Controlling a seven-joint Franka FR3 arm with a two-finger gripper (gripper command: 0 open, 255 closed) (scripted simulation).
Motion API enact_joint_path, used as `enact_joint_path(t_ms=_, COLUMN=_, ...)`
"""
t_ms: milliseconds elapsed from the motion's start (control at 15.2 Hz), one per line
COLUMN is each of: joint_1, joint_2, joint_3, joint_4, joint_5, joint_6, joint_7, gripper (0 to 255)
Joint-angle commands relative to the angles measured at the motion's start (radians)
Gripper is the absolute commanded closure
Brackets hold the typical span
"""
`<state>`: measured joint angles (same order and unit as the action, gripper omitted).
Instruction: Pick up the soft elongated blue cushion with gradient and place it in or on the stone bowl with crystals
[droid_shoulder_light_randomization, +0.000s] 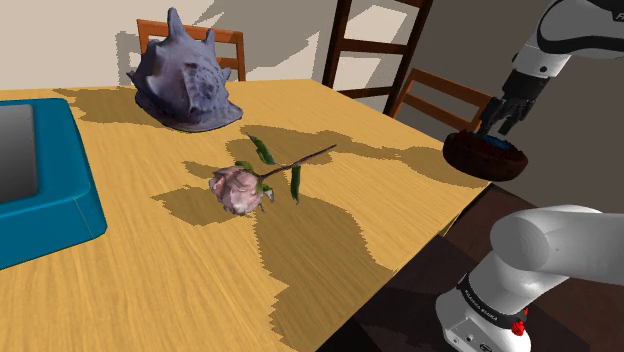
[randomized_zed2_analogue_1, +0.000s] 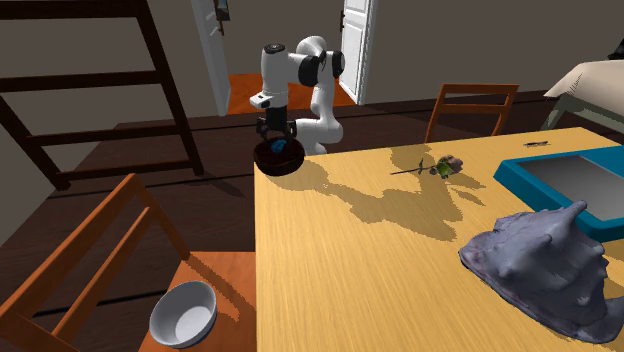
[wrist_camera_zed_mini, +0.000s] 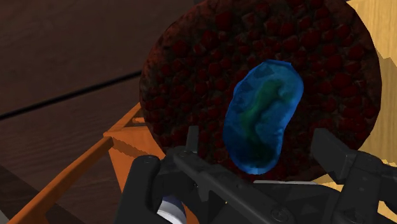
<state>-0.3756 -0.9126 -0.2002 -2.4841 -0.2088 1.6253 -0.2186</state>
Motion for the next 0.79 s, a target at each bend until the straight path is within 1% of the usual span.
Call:
enact_joint_path(t_ms=0, joint_1=0.000, joint_2=0.000, joint_3=0.000, joint_4=0.000, joint_5=0.000, joint_6=0.000, joint_7=0.000, gripper=0)
enact_joint_path(t_ms=264, joint_1=0.008, joint_2=0.033, joint_3=0.021, joint_4=0.145, joint_5=0.019, joint_6=-0.113, joint_7=-0.005, gripper=0)
enact_joint_path(t_ms=726, joint_1=0.008, joint_2=0.033, joint_3=0.021, joint_4=0.145, joint_5=0.019, joint_6=-0.113, joint_7=-0.005, gripper=0)
